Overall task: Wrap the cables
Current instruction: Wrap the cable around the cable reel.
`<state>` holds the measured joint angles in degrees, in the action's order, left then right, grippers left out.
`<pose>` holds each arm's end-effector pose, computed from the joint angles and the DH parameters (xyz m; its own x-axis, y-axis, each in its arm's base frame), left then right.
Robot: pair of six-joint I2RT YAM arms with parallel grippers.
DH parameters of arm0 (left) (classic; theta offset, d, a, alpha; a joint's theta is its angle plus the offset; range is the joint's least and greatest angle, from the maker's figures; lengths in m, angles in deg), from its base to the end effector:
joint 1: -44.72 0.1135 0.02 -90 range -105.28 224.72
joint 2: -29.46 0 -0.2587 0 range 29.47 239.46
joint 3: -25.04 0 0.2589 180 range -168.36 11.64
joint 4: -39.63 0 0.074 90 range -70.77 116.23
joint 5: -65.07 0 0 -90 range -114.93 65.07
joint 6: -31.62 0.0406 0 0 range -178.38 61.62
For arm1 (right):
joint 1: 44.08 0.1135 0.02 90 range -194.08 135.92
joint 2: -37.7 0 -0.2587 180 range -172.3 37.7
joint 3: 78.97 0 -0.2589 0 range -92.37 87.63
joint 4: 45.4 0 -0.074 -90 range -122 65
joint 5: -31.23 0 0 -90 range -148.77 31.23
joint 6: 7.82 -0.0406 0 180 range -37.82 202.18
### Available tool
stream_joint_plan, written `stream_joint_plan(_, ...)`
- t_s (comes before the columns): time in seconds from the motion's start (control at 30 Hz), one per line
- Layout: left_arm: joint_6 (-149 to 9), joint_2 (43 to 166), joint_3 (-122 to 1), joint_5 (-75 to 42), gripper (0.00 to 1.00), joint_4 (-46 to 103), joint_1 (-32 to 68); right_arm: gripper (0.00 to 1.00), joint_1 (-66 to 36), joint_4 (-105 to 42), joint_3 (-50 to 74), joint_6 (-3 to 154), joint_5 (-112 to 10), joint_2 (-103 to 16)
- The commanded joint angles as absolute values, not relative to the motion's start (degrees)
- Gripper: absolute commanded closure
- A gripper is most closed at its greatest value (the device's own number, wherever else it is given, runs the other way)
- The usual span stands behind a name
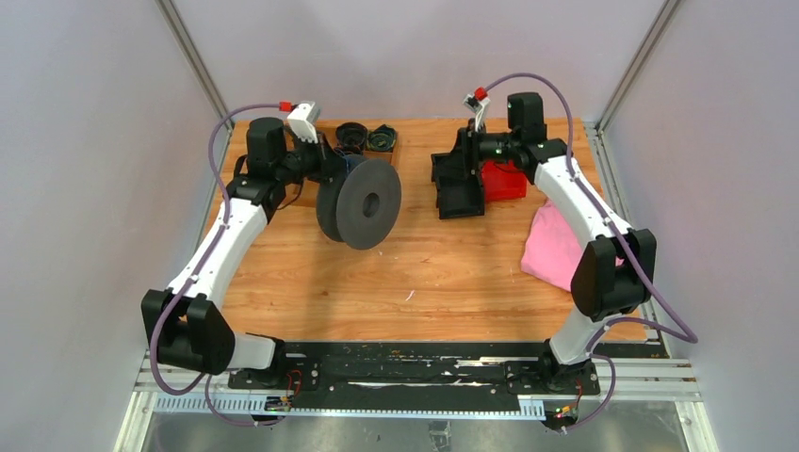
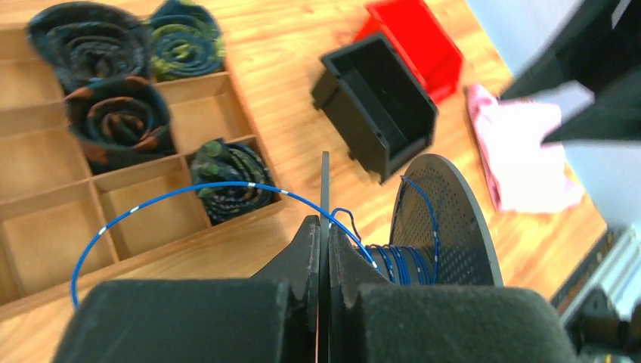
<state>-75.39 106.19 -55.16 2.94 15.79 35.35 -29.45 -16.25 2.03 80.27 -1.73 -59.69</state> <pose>0.3147 -0.0712 0.3427 -0.4970 -0.1801 -0.8489 0.4506 0.7824 -0.4298 0.3758 0.1333 0.3329 -0.4757 -0.1054 -0.8733 -0.8419 0.3422 0.4173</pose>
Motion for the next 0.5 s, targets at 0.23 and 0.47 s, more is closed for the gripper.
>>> stream_joint_plan(0.23, -40.73, 104.5, -66.16, 21.43, 1.0, -10.87, 31.71, 0.44, -23.52, -16.68, -9.14, 79.14, -3.11, -61.0)
stream_joint_plan(0.47, -34.01, 102.58, -63.78, 23.63, 1.0, -13.89, 29.13, 0.39, -17.01, -20.87, -13.71, 66.86, -5.17, -66.93)
